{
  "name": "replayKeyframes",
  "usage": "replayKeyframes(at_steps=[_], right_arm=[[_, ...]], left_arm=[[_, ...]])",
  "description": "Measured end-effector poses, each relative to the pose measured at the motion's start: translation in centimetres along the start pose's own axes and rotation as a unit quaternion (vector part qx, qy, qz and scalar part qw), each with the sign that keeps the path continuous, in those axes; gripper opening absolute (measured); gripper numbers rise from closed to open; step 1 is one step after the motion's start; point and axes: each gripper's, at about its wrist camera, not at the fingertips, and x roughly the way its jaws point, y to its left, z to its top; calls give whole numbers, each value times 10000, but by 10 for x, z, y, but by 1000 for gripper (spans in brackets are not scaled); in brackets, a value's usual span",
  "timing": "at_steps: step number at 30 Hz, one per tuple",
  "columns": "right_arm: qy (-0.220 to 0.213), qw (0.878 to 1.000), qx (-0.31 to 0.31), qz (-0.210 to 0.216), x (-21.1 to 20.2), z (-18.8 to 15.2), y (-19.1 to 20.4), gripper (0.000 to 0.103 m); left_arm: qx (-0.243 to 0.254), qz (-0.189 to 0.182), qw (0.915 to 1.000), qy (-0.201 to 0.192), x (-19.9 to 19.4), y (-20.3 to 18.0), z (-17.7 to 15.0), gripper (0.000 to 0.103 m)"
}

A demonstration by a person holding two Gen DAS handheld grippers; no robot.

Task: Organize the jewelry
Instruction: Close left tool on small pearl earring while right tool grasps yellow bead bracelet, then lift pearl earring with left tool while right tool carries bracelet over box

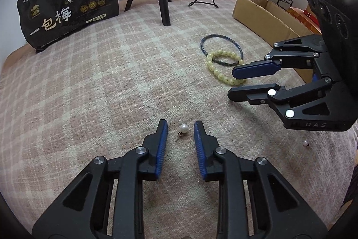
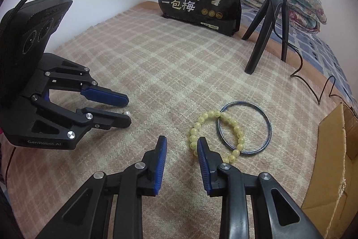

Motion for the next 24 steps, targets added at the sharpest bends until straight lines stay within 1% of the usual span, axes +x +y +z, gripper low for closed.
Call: replayKeyframes(at_steps=[6,7,10,12,14,20,24], right_arm=[[143,9998,138,-93,9,0,-6,23],[142,9997,164,-89,10,0,-7,23],[127,9997,182,-133,11,-1,-7,19],[124,9996,186,-179,11,-1,-7,11],[110,9996,218,-156,11,-1,-8,7],[98,9996,221,-158,8,-1,-6,5],[56,9996,236,-147,-1,-1,-5,5]], left_arm=[[79,7,10000,-3,5,-1,-1,22],[95,6,10000,-10,6,-1,-1,20],[138,-31,9999,-5,6,-3,-1,11],[152,-53,9999,-4,6,-4,-1,8],[149,-51,9999,-7,6,-4,-1,8],[74,-65,10000,-18,3,-4,-1,8],[67,-10,10000,-64,-6,-5,-2,7]])
